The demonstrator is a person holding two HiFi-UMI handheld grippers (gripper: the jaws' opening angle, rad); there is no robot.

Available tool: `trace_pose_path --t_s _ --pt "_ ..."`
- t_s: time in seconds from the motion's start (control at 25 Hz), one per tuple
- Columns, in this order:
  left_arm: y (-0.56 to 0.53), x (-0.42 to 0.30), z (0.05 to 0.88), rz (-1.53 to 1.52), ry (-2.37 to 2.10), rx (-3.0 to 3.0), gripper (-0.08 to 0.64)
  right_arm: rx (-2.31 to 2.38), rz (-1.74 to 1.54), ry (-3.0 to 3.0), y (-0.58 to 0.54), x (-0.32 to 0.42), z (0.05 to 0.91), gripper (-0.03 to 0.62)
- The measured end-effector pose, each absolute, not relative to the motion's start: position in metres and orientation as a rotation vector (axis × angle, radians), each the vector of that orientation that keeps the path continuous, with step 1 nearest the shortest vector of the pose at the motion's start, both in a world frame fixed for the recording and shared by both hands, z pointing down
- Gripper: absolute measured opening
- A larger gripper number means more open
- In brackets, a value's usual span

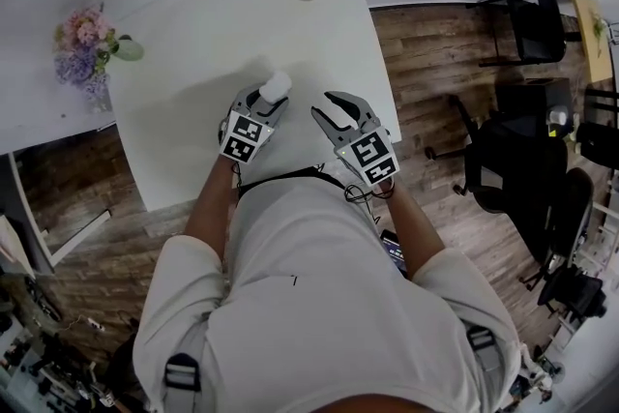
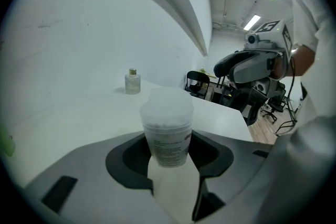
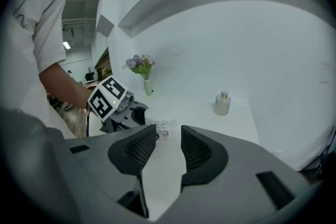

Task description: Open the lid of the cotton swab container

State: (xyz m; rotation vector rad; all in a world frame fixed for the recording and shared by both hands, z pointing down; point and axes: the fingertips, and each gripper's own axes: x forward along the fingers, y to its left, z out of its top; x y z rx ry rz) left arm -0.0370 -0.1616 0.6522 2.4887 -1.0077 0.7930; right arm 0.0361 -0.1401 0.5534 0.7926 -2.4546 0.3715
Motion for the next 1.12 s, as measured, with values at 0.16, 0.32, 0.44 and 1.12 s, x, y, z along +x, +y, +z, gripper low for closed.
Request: trace_pose_path --t_s 0.16,0.32,0.44,1.12 --pt "-0.151 -0.030 0.641 0.824 -0.896 2.574 0.216 0.663 0.229 -2.483 -0.133 0.030 0.545 0.150" --pt "-0.142 -0.017 0.626 0.808 -0.753 2.664 0.216 0.524 0.003 -2.471 -0.132 0.028 0.538 0.150" --pt "-0.137 -0.010 0.616 0.826 -0.666 2.712 0.216 0.437 -0.076 -2.462 -0.130 0.029 0.530 0.152" --pt "-0.125 0.001 0.591 0.929 -0.433 2.853 0.216 0.067 -0.196 -2.456 -0.119 -0.002 0.514 0.215"
